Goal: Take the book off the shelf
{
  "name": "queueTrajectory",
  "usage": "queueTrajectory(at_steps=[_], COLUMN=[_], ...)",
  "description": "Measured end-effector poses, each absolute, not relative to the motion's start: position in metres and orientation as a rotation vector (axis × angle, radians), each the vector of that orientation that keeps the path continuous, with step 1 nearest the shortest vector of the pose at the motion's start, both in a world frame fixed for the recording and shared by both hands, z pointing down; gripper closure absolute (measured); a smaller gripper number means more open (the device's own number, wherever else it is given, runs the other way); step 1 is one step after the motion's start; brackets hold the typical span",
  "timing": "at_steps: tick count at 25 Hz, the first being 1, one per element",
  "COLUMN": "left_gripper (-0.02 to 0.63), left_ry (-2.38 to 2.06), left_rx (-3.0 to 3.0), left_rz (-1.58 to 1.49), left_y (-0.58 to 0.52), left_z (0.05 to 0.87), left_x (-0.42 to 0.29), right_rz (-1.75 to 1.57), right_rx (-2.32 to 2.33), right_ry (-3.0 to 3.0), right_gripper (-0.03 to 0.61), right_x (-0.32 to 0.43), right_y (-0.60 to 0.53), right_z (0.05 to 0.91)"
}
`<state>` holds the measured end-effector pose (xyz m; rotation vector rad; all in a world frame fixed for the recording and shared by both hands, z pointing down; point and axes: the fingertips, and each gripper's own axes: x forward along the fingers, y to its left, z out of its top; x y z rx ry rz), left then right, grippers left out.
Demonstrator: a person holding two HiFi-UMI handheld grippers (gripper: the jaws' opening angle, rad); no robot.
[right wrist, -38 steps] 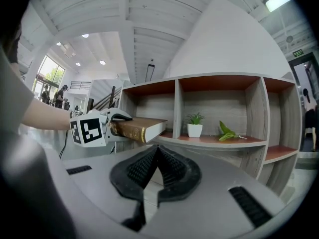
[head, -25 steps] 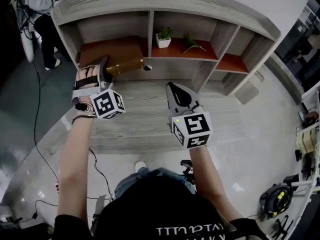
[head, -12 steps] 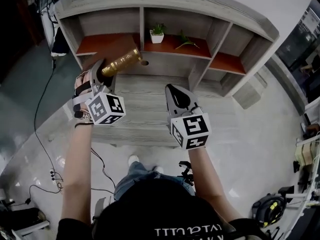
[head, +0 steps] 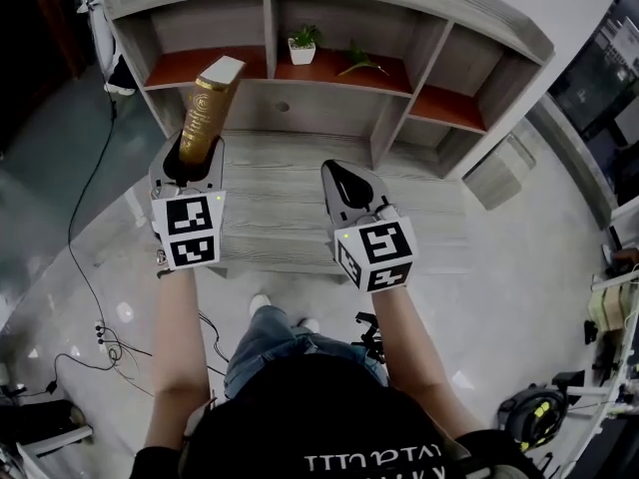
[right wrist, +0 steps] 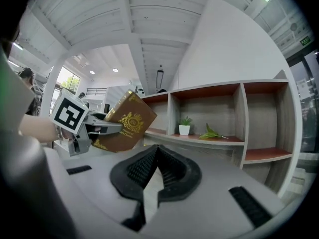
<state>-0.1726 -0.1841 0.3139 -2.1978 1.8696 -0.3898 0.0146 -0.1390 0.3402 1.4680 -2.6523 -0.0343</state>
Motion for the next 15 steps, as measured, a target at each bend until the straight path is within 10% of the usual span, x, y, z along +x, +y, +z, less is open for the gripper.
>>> queueTrajectory(at_steps=[15], left_gripper=[0.385], left_ry=[1.957], left_rx=[-2.252], left_rz=[-0.019], left_y=[-0.158], left_z=[0.306], left_x=[-0.179], right_rz=[-0.102], right_rx=[1.573], right_ry=[-2.596], right_gripper=[0.565], right_x=[0.016], right_y=[-0.15], right_z=[0.325])
